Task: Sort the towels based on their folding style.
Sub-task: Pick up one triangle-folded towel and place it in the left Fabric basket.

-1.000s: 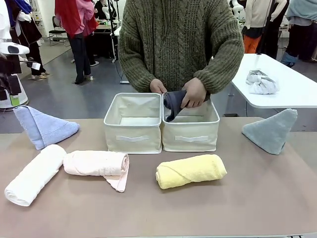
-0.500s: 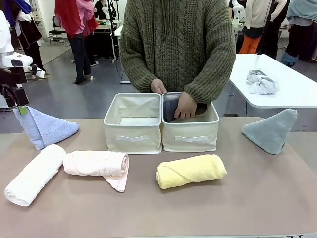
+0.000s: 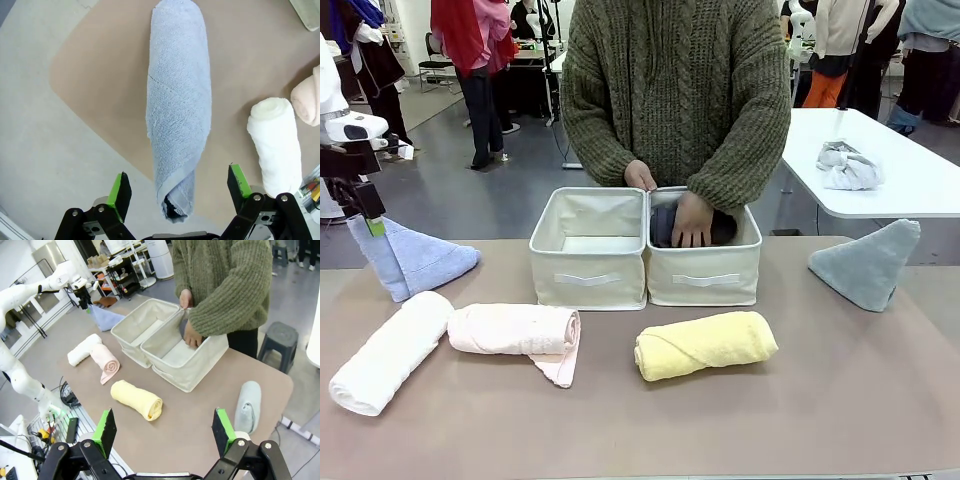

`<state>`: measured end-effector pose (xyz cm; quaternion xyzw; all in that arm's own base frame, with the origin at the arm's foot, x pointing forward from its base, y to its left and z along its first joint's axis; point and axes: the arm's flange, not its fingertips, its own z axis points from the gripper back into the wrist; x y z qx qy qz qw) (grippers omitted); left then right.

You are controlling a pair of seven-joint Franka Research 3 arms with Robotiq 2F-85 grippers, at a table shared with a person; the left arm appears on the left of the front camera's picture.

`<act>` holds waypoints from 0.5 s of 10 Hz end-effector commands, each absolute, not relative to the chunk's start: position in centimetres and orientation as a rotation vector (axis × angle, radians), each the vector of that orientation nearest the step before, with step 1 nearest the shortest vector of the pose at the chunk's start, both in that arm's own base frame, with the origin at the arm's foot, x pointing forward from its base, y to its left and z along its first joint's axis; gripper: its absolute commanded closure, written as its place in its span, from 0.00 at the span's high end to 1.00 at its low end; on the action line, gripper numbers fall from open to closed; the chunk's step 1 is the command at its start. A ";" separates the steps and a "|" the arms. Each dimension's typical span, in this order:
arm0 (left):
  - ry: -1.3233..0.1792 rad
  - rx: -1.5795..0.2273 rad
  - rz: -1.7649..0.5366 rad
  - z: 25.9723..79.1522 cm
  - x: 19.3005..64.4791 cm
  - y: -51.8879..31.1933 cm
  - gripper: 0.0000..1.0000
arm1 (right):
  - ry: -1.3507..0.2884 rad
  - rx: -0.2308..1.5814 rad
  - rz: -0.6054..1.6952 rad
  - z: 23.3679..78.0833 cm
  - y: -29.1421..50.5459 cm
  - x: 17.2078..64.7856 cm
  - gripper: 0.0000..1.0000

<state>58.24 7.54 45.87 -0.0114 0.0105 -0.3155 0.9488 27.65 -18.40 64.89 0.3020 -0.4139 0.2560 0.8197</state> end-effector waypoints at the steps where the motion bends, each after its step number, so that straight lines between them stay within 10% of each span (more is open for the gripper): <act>1: -0.010 -0.029 -0.667 45.0 58.3 7.6 1.00 | -0.880 0.650 0.552 65.0 -18.3 27.8 1.00; 3: -0.014 -0.035 -0.675 44.9 58.3 8.2 1.00 | -0.880 0.650 0.552 65.0 -18.3 27.8 1.00; 4: -0.031 -0.045 -0.688 44.8 58.5 8.2 0.61 | -0.880 0.650 0.552 65.0 -18.3 27.8 1.00; 5: -0.020 -0.047 -0.690 44.6 58.7 8.1 0.46 | -0.880 0.650 0.552 65.0 -18.3 27.8 1.00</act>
